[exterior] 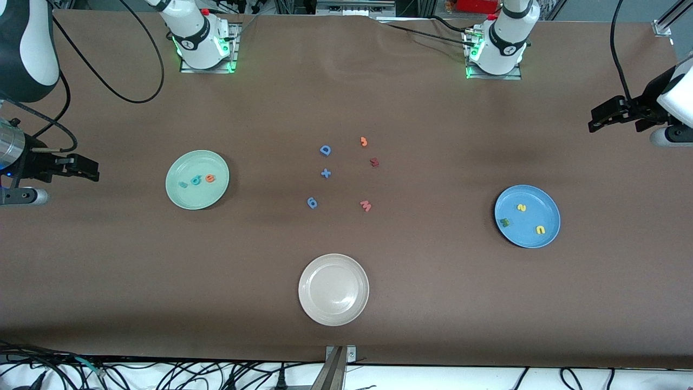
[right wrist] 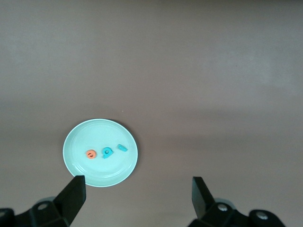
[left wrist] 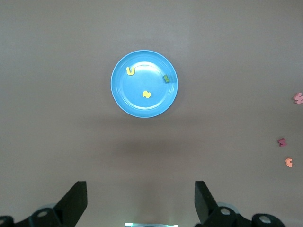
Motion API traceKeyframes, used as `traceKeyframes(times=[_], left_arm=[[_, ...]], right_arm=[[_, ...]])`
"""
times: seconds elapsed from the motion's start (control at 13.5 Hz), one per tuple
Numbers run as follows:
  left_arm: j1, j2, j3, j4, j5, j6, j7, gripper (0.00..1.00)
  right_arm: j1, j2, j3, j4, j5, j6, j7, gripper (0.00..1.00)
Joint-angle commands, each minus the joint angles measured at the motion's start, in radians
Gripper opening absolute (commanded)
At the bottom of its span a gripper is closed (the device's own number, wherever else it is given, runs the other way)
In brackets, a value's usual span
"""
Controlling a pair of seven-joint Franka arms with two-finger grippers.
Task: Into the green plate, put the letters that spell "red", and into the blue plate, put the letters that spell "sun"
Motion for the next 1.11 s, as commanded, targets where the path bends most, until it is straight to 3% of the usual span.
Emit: traceKeyframes(times=[0.0,0.37,0.67,1.04], left_arm=[[0.005,0.006,-0.003,0.007,0.014,-0.007,0.022,1.00],[0.005,0.006,-0.001,0.006,0.016,0.005,0.022,1.00],[0.005,0.010,-0.001,0.004,0.016,0.007,0.022,1.00],[0.005,0.010,-0.001,0.006,0.016,0.007,0.022,1.00]], right_arm=[[-0.024,-0.016,0.006,-0.020,-0.015,0.021,0.017,0.99],[-0.029,-0.035,-0.040,-0.015,0.058,-0.005,0.014,1.00],[-0.022,-0.042,-0.019,0.016,0.117,-0.052,0.021,1.00],[-0.015,-0.035,-0.005,0.025,0.103,-0.061,0.014,0.99]])
